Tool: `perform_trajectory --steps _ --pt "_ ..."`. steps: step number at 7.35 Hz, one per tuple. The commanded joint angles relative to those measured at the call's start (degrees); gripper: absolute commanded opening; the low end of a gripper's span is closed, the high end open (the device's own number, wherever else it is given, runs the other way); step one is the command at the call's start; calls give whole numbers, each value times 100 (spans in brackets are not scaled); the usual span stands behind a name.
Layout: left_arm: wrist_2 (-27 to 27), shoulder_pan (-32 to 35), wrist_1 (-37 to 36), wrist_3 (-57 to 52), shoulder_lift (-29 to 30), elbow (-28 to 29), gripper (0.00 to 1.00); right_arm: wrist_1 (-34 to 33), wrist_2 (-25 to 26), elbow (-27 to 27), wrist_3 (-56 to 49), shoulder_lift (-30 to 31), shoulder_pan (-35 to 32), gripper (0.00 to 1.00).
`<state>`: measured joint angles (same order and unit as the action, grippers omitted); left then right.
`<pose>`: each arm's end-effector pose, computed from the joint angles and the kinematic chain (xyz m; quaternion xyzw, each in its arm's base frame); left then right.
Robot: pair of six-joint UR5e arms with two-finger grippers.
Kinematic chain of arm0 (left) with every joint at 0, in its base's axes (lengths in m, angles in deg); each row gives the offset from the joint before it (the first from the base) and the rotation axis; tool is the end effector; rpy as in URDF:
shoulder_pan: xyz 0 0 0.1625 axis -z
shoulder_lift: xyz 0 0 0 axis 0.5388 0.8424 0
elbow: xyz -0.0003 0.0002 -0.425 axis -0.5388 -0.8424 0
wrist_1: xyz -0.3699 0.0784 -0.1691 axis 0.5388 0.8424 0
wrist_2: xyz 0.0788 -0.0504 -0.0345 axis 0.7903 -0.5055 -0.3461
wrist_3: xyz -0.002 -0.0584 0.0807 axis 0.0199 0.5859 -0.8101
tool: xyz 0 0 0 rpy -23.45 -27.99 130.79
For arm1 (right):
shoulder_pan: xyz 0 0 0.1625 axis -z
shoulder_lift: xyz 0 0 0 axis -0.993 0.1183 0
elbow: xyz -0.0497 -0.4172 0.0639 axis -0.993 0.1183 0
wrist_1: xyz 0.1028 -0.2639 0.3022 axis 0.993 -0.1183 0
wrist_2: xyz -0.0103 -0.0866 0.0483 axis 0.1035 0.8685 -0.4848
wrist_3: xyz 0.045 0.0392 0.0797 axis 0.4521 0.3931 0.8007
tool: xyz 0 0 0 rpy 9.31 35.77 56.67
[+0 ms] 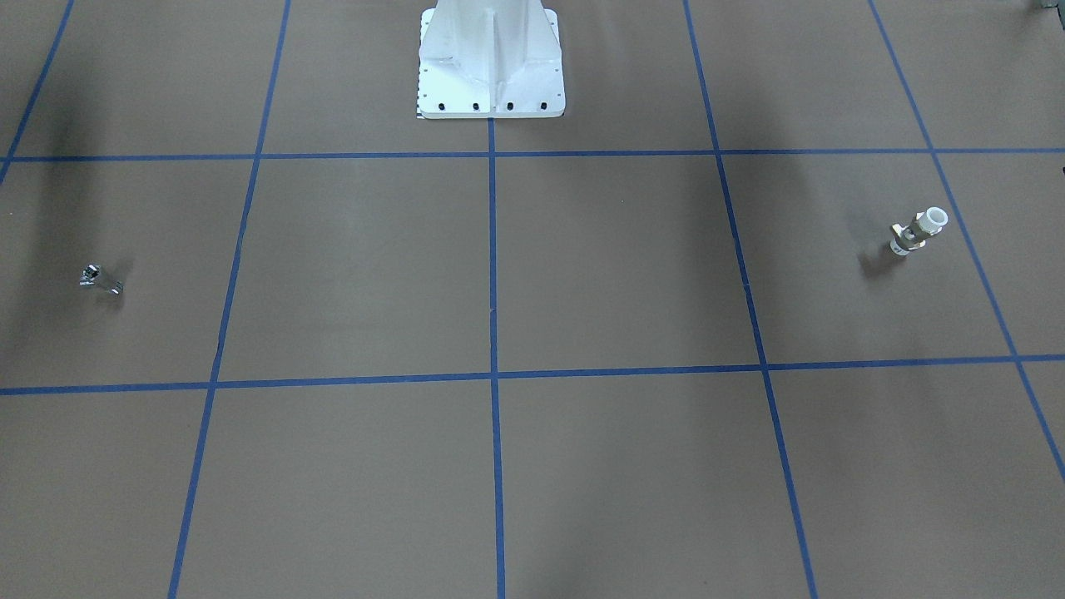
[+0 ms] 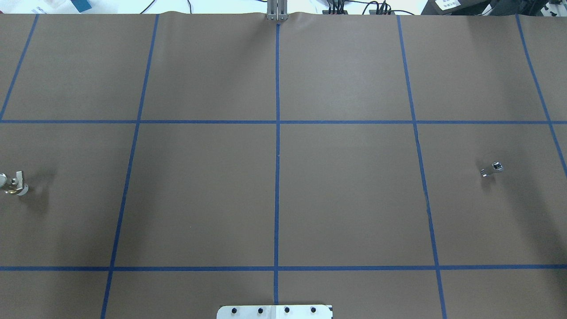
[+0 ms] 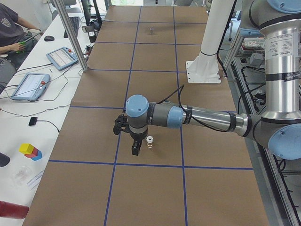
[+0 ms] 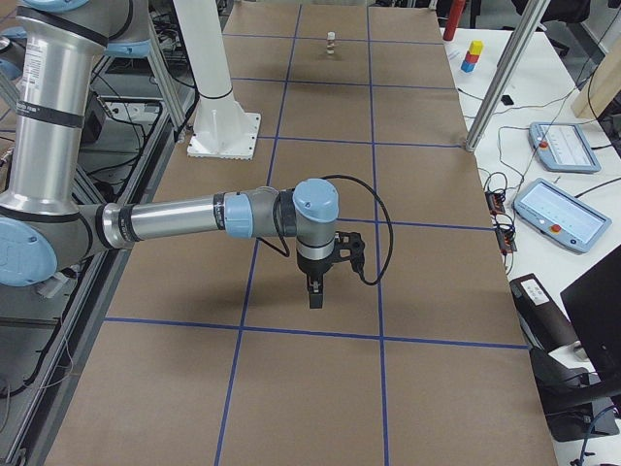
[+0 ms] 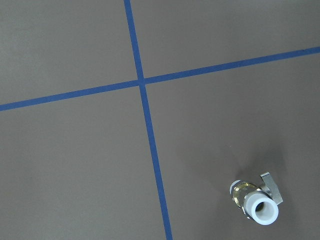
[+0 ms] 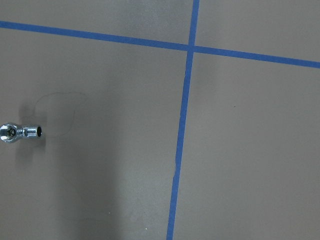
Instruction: Assemble PPR valve and pipe with both arms
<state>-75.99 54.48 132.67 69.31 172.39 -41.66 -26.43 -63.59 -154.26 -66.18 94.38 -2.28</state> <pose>-0.0395 -0.4419 0.5828 0.0586 0.3873 0.0766 0.9169 0.0381 -0.4005 0.5805 0.0216 -0.3419 -0.0462 0.9384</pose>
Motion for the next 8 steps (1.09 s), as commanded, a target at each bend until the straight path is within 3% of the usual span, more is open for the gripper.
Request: perform_trajectory --steps 1,5,8 --pt "-193 -7 13 -34 -87 -97 100 0 -31 9 3 7 -3 100" --pt "-220 -94 12 62 -132 -255 99 9 -136 114 3 16 15 100" --pt "-141 -963 598 947 -140 -177 100 27 -145 114 3 7 15 100"
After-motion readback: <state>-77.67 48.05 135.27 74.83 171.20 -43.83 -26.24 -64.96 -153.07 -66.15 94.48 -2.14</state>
